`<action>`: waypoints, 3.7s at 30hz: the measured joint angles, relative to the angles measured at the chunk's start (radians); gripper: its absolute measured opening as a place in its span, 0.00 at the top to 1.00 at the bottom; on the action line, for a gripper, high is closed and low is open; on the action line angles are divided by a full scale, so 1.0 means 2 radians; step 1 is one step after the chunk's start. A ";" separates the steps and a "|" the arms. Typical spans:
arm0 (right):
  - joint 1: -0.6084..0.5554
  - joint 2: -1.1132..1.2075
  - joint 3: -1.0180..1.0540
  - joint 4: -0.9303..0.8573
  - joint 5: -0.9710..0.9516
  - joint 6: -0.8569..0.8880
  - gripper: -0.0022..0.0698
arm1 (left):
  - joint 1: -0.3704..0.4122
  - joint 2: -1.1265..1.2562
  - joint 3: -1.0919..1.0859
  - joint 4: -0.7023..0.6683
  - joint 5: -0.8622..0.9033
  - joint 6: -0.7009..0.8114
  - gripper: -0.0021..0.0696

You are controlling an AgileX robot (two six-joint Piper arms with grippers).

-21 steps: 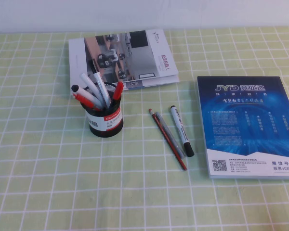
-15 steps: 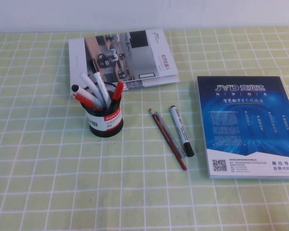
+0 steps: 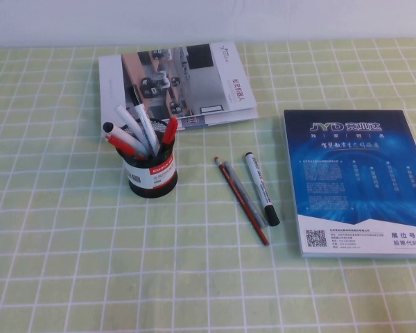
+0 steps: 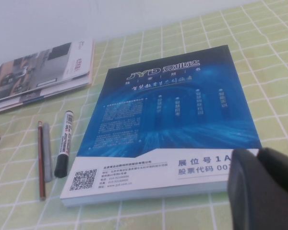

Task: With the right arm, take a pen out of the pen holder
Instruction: 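Take a marker out of the pen holder and lay it on the table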

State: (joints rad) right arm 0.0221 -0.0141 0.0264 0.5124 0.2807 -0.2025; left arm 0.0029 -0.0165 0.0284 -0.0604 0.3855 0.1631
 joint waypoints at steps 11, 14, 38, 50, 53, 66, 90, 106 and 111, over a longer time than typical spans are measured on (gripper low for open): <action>0.000 0.000 0.000 0.013 -0.001 0.000 0.99 | 0.000 0.000 0.000 0.000 0.000 0.000 0.98; 0.000 0.000 0.000 0.044 -0.010 0.000 0.99 | 0.000 0.000 0.000 0.000 0.000 0.000 0.98; 0.000 0.084 -0.105 0.219 0.040 -0.050 0.99 | 0.000 0.000 0.000 0.000 0.000 0.000 0.98; 0.000 0.373 -0.245 0.107 0.165 -0.066 0.99 | 0.000 0.000 0.000 0.000 0.000 0.000 0.98; 0.002 0.425 -0.262 0.089 0.165 -0.067 0.99 | 0.000 0.000 0.000 0.000 0.000 0.000 0.98; 0.222 0.618 -0.367 0.073 0.054 -0.064 0.99 | 0.000 0.000 0.000 0.000 0.000 0.000 0.98; 0.424 0.866 -0.440 -0.062 -0.476 0.120 0.50 | 0.000 0.000 0.000 0.000 0.000 0.000 0.98; 0.418 0.999 -0.541 -0.160 -0.615 0.168 0.48 | 0.000 0.000 0.000 0.000 0.000 0.000 0.98; 0.402 1.027 -0.584 -0.157 -0.596 0.168 0.48 | 0.000 0.000 0.000 0.000 0.000 0.000 0.98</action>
State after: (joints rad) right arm 0.8264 2.0393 -1.1421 0.1981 -0.9118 0.1330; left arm 0.0029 -0.0165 0.0284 -0.0604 0.3855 0.1631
